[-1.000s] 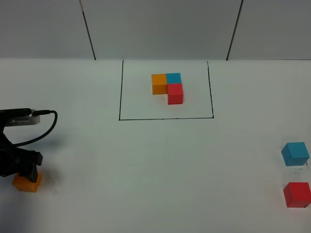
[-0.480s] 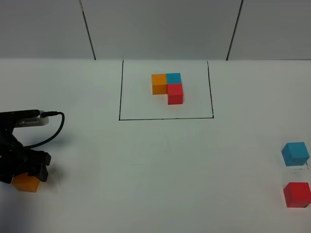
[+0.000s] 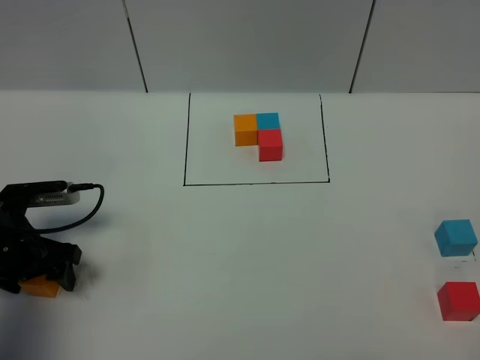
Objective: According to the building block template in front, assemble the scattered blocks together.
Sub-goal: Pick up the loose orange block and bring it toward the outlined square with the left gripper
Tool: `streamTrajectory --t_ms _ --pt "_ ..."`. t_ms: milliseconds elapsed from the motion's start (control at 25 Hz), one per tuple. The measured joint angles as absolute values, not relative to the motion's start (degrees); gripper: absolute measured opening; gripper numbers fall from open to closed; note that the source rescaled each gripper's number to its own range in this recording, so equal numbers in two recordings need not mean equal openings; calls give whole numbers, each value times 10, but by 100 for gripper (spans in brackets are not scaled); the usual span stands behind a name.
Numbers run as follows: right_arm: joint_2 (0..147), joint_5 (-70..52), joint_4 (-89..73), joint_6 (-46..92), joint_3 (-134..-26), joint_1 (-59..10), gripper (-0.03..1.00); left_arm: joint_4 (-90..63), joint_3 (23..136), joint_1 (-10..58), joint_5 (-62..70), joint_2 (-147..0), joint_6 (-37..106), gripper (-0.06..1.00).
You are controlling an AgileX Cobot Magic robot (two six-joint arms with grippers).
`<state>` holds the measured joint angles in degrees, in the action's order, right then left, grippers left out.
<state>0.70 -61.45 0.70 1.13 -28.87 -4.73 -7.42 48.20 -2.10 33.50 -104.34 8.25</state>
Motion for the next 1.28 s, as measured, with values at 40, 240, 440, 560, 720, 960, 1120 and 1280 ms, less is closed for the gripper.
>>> streamTrajectory --t_ms 40,240,440,560,720,960,1120,1280 --pt "7 -614 7 11 -289 -47 0 -74 482 -21 333 -1043 82 67" --pt "7 -614 7 11 -289 -47 0 -74 482 -21 332 -1044 82 20" --pt "7 -614 7 11 -289 -47 0 -70 502 -12 342 -1043 122 0" --pt "7 -614 7 11 -289 -47 0 -70 546 29 365 -1035 191 0" --pt "7 -614 7 11 -289 -47 0 -94 613 121 405 -1034 312 0" --pt "7 -614 7 11 -289 -47 0 -107 702 260 455 -1051 489 0" --pt "7 -614 7 11 -289 -47 0 -106 754 318 474 -1081 548 0" --pt "7 -614 7 11 -289 -47 0 -86 815 353 517 -1130 557 0"
